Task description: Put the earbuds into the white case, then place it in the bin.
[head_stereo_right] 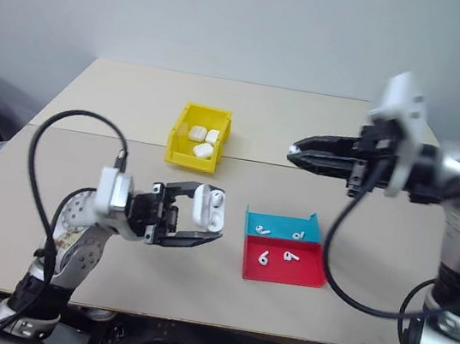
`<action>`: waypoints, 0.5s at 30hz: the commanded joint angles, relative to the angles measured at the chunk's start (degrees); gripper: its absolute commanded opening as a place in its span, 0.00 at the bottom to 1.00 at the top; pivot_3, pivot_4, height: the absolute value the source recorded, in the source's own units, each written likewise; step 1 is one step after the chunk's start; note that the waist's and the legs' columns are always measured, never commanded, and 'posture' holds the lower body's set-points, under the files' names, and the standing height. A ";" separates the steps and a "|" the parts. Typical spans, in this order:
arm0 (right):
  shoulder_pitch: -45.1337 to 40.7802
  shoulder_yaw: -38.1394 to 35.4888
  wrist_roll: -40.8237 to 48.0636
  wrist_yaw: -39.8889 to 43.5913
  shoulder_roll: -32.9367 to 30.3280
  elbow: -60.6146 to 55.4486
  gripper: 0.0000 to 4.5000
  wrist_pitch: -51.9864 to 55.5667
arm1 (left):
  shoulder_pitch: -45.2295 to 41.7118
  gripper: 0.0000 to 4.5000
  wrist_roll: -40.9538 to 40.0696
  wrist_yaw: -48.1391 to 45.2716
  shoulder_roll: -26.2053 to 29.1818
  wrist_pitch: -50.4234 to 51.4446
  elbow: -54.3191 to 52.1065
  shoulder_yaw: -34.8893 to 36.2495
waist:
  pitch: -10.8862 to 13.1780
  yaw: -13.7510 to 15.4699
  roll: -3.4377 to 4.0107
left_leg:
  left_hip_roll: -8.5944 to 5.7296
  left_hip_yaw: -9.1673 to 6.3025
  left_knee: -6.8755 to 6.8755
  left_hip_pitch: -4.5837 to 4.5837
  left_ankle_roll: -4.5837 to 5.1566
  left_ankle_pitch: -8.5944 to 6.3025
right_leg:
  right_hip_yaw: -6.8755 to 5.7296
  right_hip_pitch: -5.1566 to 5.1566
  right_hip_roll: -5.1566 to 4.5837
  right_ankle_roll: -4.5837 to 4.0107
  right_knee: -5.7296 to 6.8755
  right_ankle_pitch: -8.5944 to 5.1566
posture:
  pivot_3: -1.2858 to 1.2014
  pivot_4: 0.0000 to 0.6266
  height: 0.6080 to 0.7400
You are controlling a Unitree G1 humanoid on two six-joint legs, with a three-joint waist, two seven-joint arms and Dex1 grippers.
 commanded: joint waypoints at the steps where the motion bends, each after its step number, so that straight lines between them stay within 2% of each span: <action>1: 4.01 -14.57 23.12 -11.60 8.10 -9.06 0.19 6.93 | -3.39 0.62 -2.47 0.78 -2.30 2.04 -1.87 -0.63 | -0.01 0.12 -0.01 | -0.01 -0.06 0.00 0.02 0.00 0.00 | 0.00 0.03 0.00 0.00 0.00 0.00 | 0.52 0.24 1.00; 4: 8.90 -17.14 36.83 -22.40 12.80 -13.23 0.19 4.93 | -5.99 0.62 -2.35 2.25 -3.07 5.21 -2.29 -0.94 | 0.00 0.21 -0.01 | -0.06 -0.13 0.00 -0.01 0.00 0.00 | -0.03 0.06 -0.01 0.02 -0.03 0.01 | 0.52 0.24 1.00; 8: 14.58 -12.98 49.55 -34.33 14.37 -15.51 0.19 0.35 | -8.59 0.62 -2.30 2.25 -4.50 5.95 -1.84 -1.26 | 0.00 0.12 -0.01 | -0.09 -0.13 -0.01 -0.01 0.01 0.00 | -0.01 0.06 -0.02 0.04 -0.03 0.01 | 0.52 0.24 1.00; 11: 17.61 -9.09 52.86 -38.78 14.18 -17.25 0.19 -3.41 | -9.86 0.62 -1.76 2.87 -5.89 6.06 -1.39 -1.14 | 0.00 0.03 -0.01 | -0.10 -0.12 -0.01 0.00 0.01 0.00 | -0.01 0.06 -0.01 0.05 -0.03 0.00 | 0.52 0.24 1.00; 15: 20.87 -4.80 52.27 -39.68 13.17 -18.86 0.19 -7.33 | -9.36 0.62 -2.45 2.95 -6.51 6.51 -2.43 -0.68 | 0.00 0.07 -0.02 | -0.10 -0.15 -0.01 -0.02 0.01 0.00 | 0.00 0.05 0.00 0.05 -0.05 0.00 | 0.52 0.24 1.00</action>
